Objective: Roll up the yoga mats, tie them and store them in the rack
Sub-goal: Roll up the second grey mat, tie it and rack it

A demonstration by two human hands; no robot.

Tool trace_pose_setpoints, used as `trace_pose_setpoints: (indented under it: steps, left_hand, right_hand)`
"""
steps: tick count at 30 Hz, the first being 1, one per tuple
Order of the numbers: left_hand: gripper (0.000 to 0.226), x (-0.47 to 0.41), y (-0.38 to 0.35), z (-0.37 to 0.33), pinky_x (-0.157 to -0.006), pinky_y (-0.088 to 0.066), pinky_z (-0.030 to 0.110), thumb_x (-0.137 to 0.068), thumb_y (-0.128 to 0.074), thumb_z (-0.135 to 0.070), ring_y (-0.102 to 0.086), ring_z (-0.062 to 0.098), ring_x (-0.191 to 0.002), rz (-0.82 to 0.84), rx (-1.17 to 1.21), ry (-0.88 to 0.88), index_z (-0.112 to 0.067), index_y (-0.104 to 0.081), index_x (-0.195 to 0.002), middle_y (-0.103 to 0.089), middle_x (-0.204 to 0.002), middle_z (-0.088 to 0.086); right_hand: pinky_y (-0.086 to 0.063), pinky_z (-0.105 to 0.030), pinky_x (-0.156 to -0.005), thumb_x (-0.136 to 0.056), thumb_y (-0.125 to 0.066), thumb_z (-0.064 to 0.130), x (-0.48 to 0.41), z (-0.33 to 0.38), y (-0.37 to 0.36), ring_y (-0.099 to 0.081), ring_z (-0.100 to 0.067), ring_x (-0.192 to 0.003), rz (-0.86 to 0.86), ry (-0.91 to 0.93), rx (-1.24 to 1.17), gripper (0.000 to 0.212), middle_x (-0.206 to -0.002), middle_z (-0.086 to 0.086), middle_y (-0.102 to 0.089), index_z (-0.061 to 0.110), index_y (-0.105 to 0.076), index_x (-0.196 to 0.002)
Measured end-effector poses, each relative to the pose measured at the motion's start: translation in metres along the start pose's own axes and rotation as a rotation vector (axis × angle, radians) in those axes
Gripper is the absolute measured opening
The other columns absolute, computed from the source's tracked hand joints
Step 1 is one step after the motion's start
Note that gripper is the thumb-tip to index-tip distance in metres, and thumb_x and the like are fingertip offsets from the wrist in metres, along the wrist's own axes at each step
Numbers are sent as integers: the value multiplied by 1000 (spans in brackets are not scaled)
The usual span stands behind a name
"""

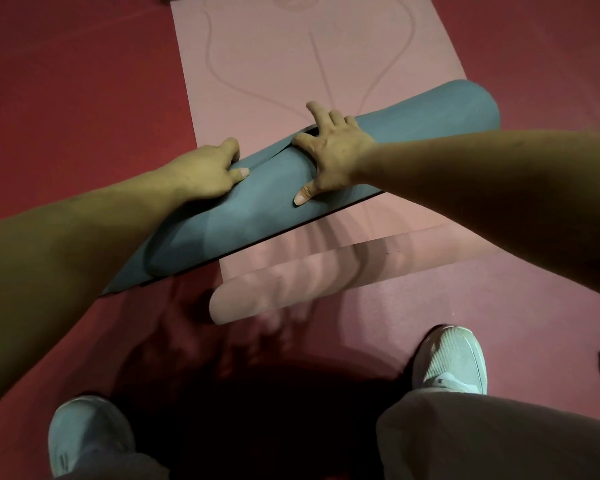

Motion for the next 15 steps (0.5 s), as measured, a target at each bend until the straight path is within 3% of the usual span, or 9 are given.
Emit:
trace_pose_setpoints:
  steps: [3,7,10,12,15]
  left_hand:
    - [44,2,4,-1,-102,-41,42,-101,-43,-40,-51,33,-123,39,0,-47,-29,-34,-143,-55,-139,9]
    - [79,12,5,-15,-100,-43,47,-79,-57,-75,-50,30,-116,125,-37,-82,-43,-25,-144,-46,-131,10]
    - [101,18,-8,-36,-93,-46,50,-54,-75,-78,-45,30,-112,112,-82,-70,-25,-30,-128,-40,-123,11]
    - [104,15,-17,-50,-90,-48,51,-51,-80,-72,-48,34,-112,74,-90,-76,-16,-28,-121,-43,-123,14]
    - [116,12,-24,-61,-91,-48,54,-54,-84,-65,-52,41,-113,49,-155,-74,-10,-20,-134,-46,-125,22]
  right_hand:
    - [-34,-52,-105,-51,-61,92,0,1,3,-39,-39,-124,28,19,35,115,-142,-14,-40,23,-36,-139]
    - [-36,-49,-98,-51,-57,94,7,4,-2,-44,-36,-113,-47,27,92,115,-127,-13,-50,14,-35,-130]
    - [-35,-49,-98,-52,-56,94,11,7,-2,-44,-37,-112,-65,31,155,116,-127,-12,-48,16,-35,-135]
    - [-34,-48,-98,-54,-58,92,16,9,-4,-43,-37,-113,-57,23,164,112,-127,-12,-47,19,-37,-136]
    - [-33,-47,-101,-75,-53,81,30,6,-3,-41,-37,-117,-123,-54,38,86,-128,-16,-45,18,-47,-133]
Point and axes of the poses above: each hand's wrist, its own x-axis away from the middle knuckle, its own y-axis out of the back of the hand, z = x × y, the point moved 1 cm from there along -x, towards the middle knuckle
